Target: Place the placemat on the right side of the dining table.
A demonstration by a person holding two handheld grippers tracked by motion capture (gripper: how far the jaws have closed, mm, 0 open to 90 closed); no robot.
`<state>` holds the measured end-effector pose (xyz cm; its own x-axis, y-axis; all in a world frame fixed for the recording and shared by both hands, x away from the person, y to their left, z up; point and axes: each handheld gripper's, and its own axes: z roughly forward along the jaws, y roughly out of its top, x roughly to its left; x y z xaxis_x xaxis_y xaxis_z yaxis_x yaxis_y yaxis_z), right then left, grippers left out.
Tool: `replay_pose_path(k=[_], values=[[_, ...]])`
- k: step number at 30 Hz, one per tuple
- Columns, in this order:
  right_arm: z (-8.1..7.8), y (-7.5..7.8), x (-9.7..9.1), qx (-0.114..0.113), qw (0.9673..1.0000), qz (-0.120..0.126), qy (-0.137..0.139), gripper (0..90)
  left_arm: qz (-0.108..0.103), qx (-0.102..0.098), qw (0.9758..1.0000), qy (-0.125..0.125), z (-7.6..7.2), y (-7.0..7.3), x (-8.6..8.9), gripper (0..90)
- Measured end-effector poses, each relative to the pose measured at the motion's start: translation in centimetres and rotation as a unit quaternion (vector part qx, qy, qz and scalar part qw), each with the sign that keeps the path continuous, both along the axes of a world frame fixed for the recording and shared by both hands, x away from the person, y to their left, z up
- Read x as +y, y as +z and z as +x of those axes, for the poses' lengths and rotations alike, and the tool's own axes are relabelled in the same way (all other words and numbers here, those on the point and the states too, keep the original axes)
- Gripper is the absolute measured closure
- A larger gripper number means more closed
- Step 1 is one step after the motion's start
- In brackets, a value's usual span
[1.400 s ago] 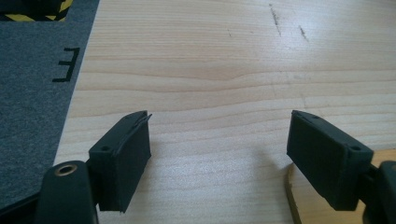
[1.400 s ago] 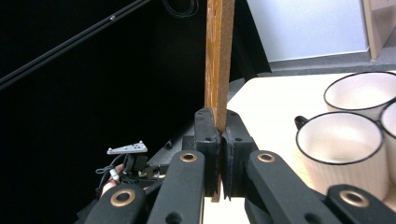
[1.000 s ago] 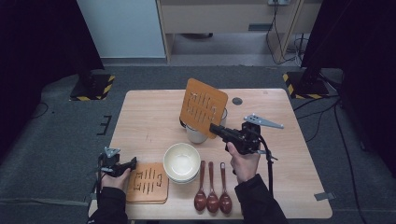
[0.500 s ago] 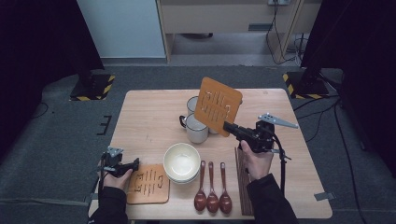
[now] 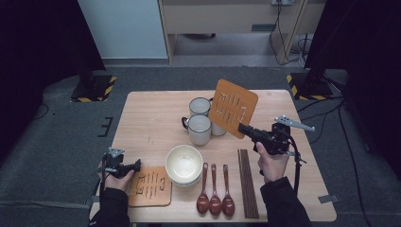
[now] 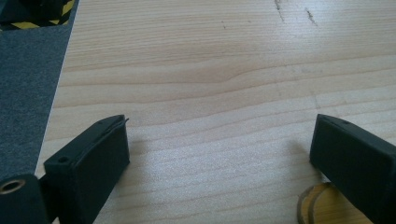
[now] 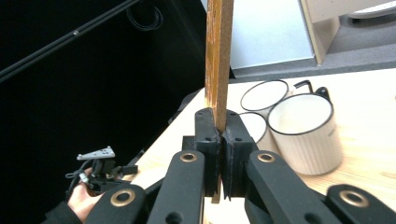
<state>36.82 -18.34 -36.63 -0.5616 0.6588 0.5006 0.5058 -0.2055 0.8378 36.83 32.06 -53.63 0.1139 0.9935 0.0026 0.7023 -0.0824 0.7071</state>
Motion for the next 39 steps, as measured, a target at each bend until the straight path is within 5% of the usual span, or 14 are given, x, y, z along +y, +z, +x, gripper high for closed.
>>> replay_pose_path(k=[39], values=[[-0.6,-3.7,-7.3,0.041,0.9976,-0.027,-0.048,87.1,0.000,0.001,1.0000,0.003,0.0,0.0,0.0,2.5]])
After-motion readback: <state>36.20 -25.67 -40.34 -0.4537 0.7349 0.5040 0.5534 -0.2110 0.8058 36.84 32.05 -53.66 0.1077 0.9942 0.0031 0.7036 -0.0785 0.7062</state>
